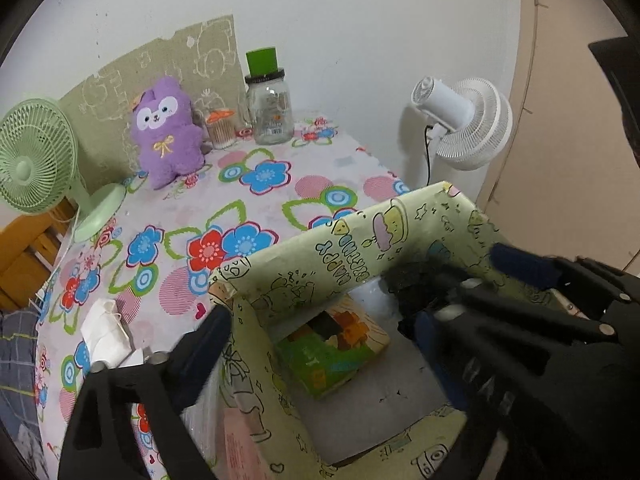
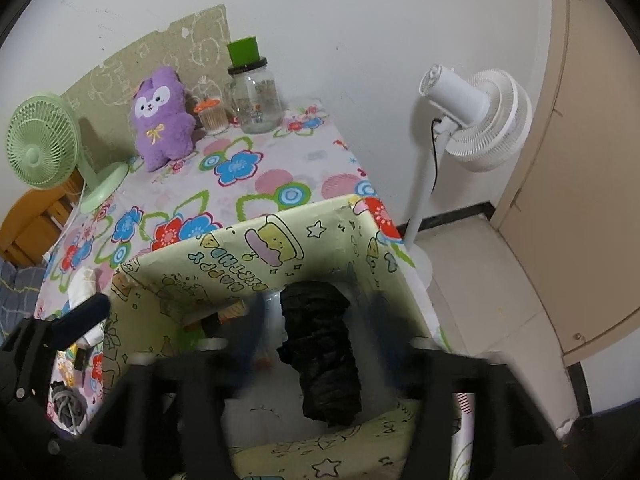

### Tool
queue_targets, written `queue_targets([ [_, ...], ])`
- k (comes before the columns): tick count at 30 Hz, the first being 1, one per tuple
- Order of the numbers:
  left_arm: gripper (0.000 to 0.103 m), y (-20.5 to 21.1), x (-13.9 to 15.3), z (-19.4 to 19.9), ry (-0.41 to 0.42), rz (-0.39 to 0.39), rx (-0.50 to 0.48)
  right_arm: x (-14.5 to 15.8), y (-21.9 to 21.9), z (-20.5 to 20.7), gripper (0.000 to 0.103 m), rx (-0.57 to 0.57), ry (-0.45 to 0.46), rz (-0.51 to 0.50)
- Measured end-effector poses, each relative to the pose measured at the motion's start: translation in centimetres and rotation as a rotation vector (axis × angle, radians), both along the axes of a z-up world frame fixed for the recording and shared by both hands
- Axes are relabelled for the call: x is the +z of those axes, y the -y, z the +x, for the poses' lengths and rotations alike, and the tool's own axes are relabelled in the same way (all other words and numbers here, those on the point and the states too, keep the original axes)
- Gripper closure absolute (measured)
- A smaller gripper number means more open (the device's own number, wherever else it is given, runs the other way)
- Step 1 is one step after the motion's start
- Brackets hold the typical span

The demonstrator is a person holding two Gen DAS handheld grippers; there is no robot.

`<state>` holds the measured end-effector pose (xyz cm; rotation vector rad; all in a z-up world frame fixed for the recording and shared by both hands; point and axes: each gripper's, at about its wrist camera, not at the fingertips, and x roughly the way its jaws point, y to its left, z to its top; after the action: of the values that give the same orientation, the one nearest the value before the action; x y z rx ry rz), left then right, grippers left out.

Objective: Organize soft objects
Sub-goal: 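Release the tissue pack into the yellow box with the left tool while the right tool releases the umbrella, then lift both tools out of the yellow box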

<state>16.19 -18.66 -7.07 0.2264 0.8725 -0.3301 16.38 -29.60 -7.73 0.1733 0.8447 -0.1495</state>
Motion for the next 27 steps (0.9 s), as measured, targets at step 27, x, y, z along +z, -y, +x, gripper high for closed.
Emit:
queue_targets([
  [27,0.004,-0.9,2.8,-5.0,0.042,-0.034,-0.035,2.8,-1.5,-5.7,0.023,0.010,0.084,-0.024],
])
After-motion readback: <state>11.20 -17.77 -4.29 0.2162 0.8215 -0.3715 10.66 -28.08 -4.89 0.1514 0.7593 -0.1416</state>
